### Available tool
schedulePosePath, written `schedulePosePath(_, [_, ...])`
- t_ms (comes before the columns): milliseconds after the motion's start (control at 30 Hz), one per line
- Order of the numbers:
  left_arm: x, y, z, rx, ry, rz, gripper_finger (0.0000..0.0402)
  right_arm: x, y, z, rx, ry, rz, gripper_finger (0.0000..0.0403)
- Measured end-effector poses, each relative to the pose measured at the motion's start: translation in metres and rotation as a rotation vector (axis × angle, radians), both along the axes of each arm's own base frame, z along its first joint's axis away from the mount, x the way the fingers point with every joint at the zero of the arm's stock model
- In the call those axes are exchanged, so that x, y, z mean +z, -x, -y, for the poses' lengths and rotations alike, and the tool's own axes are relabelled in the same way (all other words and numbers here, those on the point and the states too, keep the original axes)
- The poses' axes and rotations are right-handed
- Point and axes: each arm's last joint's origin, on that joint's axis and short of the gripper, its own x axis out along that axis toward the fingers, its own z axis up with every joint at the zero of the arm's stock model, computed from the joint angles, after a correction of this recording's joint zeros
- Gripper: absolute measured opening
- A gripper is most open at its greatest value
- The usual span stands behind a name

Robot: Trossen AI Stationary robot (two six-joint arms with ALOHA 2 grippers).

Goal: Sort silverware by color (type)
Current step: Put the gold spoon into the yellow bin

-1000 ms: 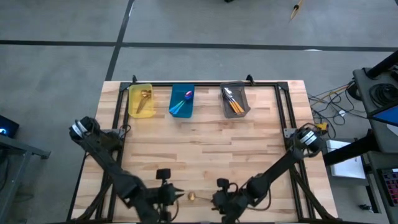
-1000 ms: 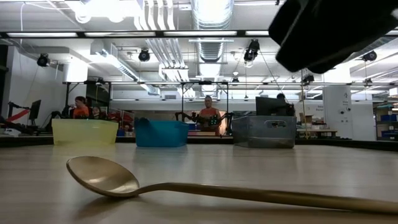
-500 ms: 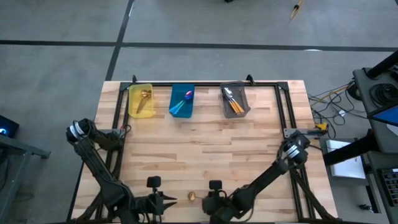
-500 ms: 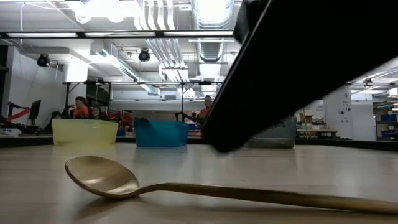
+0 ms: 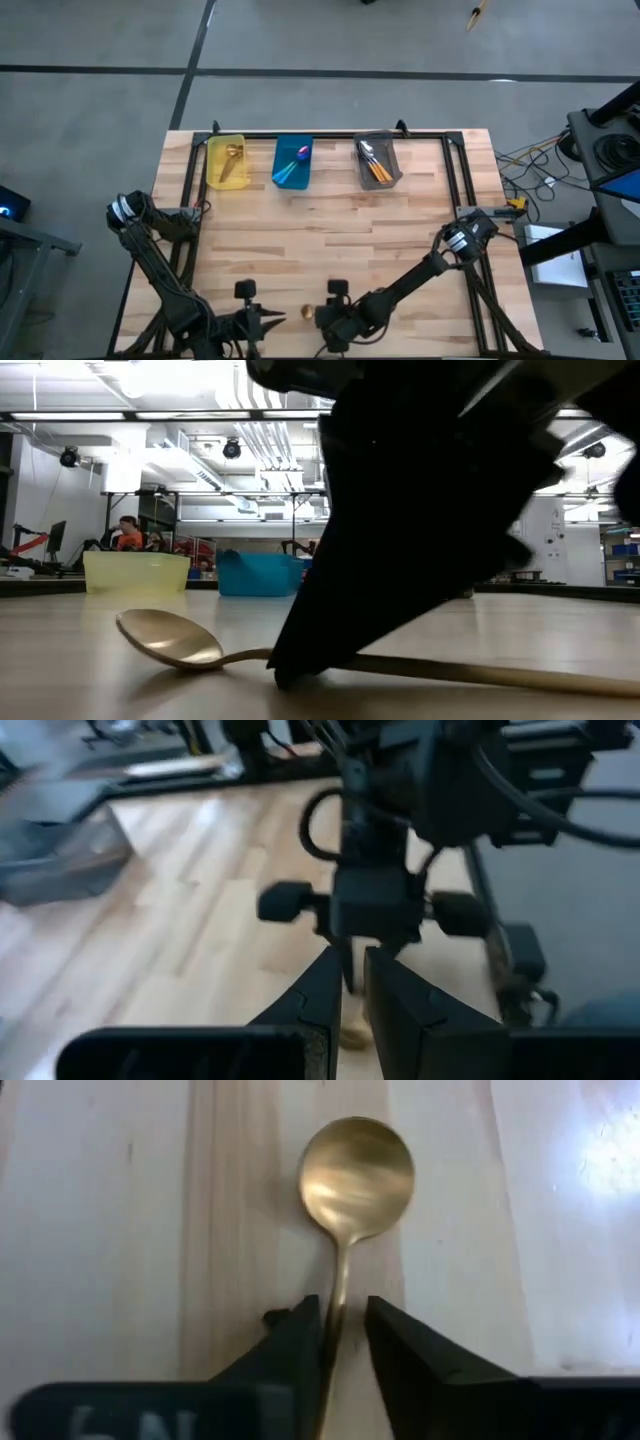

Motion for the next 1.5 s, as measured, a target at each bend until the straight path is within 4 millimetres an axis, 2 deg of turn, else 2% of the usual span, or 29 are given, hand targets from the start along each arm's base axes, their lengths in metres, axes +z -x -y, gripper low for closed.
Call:
schedulePosePath(133, [0.002, -0.001, -0.002, 0.064, -0.039, 0.069, 0.0029, -0.008, -0.004, 0.007, 0.021, 0.016, -0.022, 0.0026])
schedulePosePath(300, [0.024, -0.003, -0.004, 0.156, -0.053, 0.176, 0.0029, -0.002, -0.005, 0.009, 0.067, 0.055, -0.010, 0.0013])
schedulePosePath(467, [0.058, -0.010, -0.014, 0.163, -0.088, 0.196, 0.0027, 0.020, 0.000, 0.015, 0.107, 0.144, 0.012, 0.0011])
schedulePosePath(633, [0.072, -0.013, -0.022, 0.159, -0.227, 0.186, 0.0014, 0.065, 0.006, 0.022, 0.113, 0.207, 0.126, 0.0010])
schedulePosePath(800, [0.064, -0.018, -0.037, 0.172, -0.285, 0.118, 0.0001, 0.087, 0.030, 0.038, 0.089, 0.277, 0.161, 0.0010])
schedulePosePath(967, [0.049, -0.022, -0.054, 0.167, -0.296, 0.043, 0.0000, 0.116, 0.057, 0.058, 0.023, 0.262, 0.326, 0.0009])
schedulePosePath(1233, [0.023, -0.018, -0.069, 0.063, -0.246, 0.011, 0.0000, 0.120, 0.078, 0.079, 0.047, 0.186, 0.699, 0.0009])
schedulePosePath(1400, [0.015, -0.024, -0.082, -0.074, -0.224, 0.122, 0.0000, 0.114, 0.080, 0.093, 0.017, 0.193, 0.888, 0.0010])
schedulePosePath(1500, [0.007, -0.027, -0.097, -0.106, -0.195, 0.217, 0.0000, 0.122, 0.079, 0.098, -0.005, 0.196, 1.005, 0.0010])
